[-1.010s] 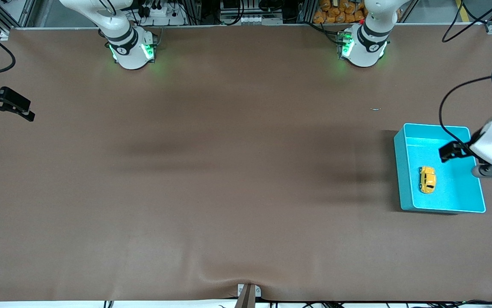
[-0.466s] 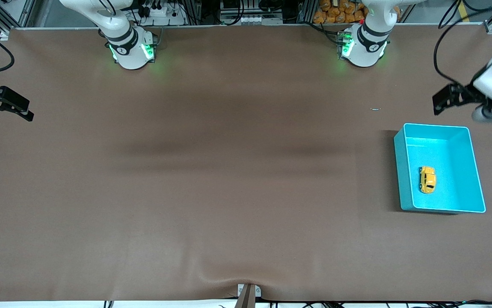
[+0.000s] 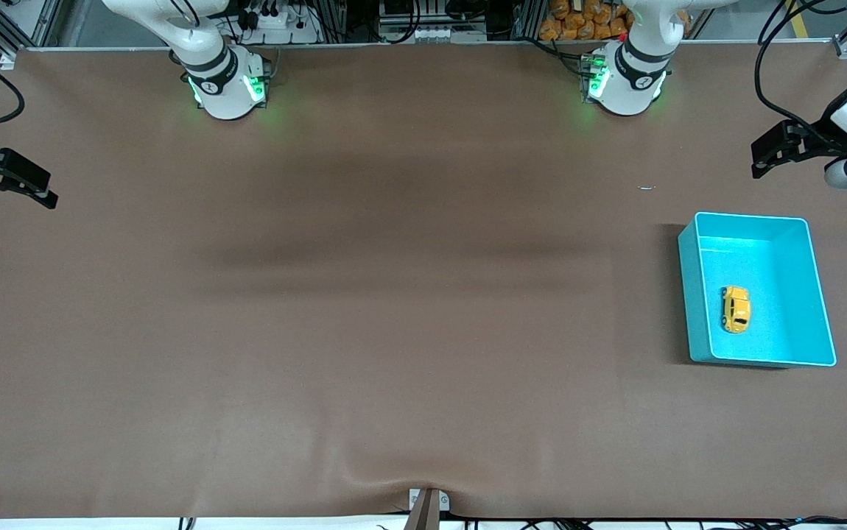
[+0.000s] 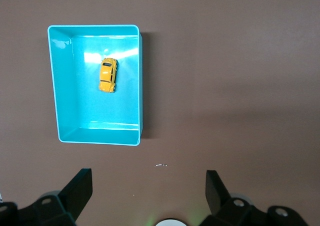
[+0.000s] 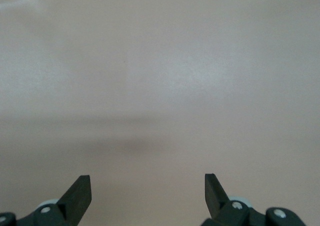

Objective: Wind and store yellow beetle car

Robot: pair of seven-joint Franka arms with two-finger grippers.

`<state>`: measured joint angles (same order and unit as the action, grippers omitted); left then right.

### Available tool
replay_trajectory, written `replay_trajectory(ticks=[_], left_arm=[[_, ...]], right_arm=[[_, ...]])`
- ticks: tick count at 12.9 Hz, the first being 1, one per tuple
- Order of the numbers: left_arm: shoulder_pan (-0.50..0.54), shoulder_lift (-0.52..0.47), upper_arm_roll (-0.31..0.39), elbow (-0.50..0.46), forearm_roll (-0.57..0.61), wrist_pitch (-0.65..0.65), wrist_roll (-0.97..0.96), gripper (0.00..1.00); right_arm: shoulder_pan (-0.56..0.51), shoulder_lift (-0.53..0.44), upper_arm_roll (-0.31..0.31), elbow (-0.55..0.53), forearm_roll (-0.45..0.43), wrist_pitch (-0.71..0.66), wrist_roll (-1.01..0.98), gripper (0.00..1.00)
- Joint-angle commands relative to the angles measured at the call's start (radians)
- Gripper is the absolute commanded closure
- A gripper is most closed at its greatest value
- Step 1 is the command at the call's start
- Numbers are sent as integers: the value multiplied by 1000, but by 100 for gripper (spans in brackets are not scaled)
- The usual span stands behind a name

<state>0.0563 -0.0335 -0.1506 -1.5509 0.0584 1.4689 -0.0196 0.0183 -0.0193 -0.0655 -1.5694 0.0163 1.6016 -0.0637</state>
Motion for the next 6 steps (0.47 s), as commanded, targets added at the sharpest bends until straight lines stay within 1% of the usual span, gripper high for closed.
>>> replay_trajectory(ticks=[1, 6], left_arm=[[-12, 7, 8, 26, -15, -41, 24, 0], [-4, -2, 8, 26, -25, -44, 43, 0]], right_arm=[[0, 2, -4, 5, -4, 0, -5, 0], [3, 2, -4, 5, -4, 0, 1, 0]])
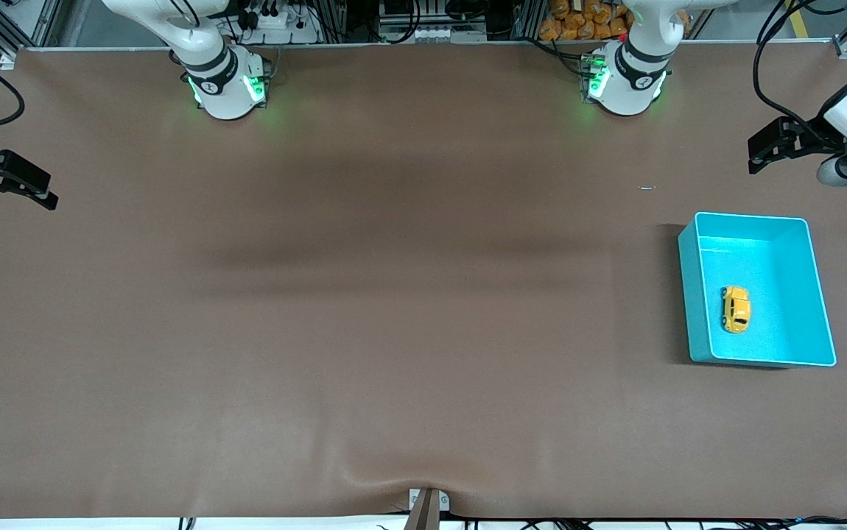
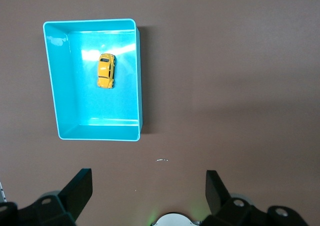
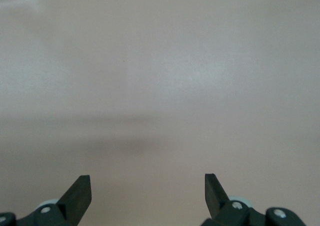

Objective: Wind and store yellow beetle car

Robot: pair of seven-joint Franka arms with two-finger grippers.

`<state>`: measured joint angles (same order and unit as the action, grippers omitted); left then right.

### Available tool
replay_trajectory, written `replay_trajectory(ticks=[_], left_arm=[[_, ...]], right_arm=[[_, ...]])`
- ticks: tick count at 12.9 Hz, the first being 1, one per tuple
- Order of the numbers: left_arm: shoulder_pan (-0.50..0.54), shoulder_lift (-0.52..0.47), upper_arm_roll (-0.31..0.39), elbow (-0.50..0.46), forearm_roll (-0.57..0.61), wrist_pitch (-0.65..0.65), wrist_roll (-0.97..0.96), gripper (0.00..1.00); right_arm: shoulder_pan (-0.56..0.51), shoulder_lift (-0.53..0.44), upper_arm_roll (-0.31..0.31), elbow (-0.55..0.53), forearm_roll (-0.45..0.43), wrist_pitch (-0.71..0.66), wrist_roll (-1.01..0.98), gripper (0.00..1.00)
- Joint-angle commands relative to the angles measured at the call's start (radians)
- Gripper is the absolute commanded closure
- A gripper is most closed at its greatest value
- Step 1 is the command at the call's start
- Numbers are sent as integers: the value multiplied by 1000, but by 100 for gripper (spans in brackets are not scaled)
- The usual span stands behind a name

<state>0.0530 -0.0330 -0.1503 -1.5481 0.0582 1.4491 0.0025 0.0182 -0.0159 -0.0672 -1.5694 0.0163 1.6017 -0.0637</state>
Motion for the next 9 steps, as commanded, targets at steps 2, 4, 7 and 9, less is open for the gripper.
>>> replay_trajectory(ticks=[2, 4, 7, 9], left_arm=[[-1, -2, 6, 23, -24, -24, 21, 0], [-2, -2, 3, 23, -35, -22, 17, 0], [-2, 1, 0, 23, -38, -22, 11, 0], [-5, 10, 0, 23, -38, -22, 11, 0]], right_arm=[[5, -1, -2, 3, -4, -3, 1, 0], [5, -1, -2, 5, -4, -3, 1, 0], [3, 4, -2, 3, -4, 3, 1, 0], [2, 4, -2, 3, -6, 7, 1, 0]])
